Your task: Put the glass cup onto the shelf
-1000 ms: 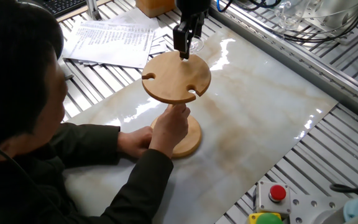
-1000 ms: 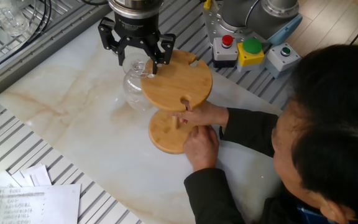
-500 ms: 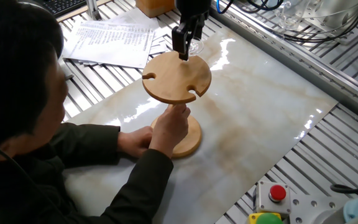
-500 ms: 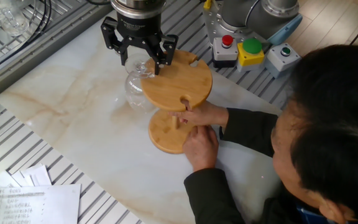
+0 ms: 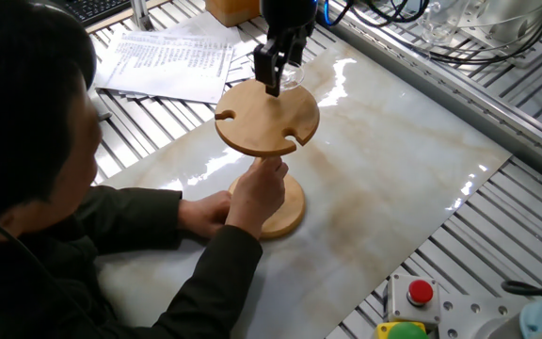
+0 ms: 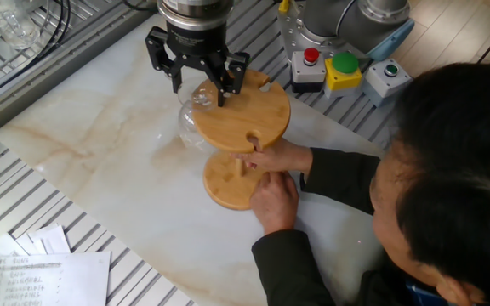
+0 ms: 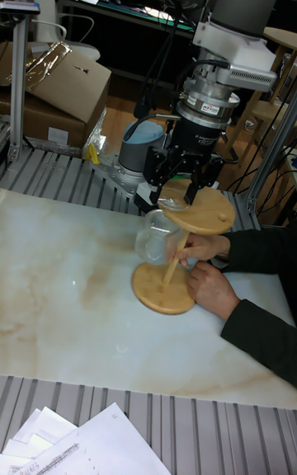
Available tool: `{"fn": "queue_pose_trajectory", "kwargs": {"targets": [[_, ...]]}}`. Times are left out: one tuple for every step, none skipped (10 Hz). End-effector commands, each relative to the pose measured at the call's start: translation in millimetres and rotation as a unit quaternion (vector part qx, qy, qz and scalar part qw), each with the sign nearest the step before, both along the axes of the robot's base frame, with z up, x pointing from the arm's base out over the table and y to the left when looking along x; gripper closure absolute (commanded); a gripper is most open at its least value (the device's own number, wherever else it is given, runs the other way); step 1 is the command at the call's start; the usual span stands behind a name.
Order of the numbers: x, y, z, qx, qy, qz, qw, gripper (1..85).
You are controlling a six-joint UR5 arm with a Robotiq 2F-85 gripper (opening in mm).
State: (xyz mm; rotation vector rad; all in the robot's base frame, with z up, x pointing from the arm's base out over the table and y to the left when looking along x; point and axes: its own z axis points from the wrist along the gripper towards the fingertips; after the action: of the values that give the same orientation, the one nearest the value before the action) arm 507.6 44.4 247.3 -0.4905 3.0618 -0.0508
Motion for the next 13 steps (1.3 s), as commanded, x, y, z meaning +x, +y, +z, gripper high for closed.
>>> {"fn": "queue_pose_trajectory", "kwargs": {"targets": [[-1.8,12,-2.8,0.011,-0.004,-0.018,0.9998,84.7],[-1.2,13,-3.1,0.012,-0.006,-0.018,0.9997,84.7],[-0.8,12,-3.8,0.009,-0.006,-0.017,0.9998,84.7],[1.4,5,-4.8,-0.001,-0.009,-0.013,0.9999,84.7],[2.8,1,-4.4,-0.007,-0.009,0.0,0.9999,78.7],[2.3,4,-4.2,-0.003,-0.008,0.005,1.0,66.7],[2.7,7,-3.6,0.003,-0.009,0.01,0.9999,56.7],[3.4,9,-1.7,0.01,-0.009,0.014,0.9998,47.7],[3.0,9,0.2,0.012,-0.009,0.016,0.9998,42.3],[3.0,10,0.3,0.014,-0.009,0.016,0.9997,40.3],[3.6,13,0.0,0.019,-0.009,0.018,0.9996,34.3],[4.1,16,0.0,0.024,-0.01,0.018,0.9995,31.3],[5.0,16,0.0,0.026,-0.012,0.019,0.9994,29.3]]}}
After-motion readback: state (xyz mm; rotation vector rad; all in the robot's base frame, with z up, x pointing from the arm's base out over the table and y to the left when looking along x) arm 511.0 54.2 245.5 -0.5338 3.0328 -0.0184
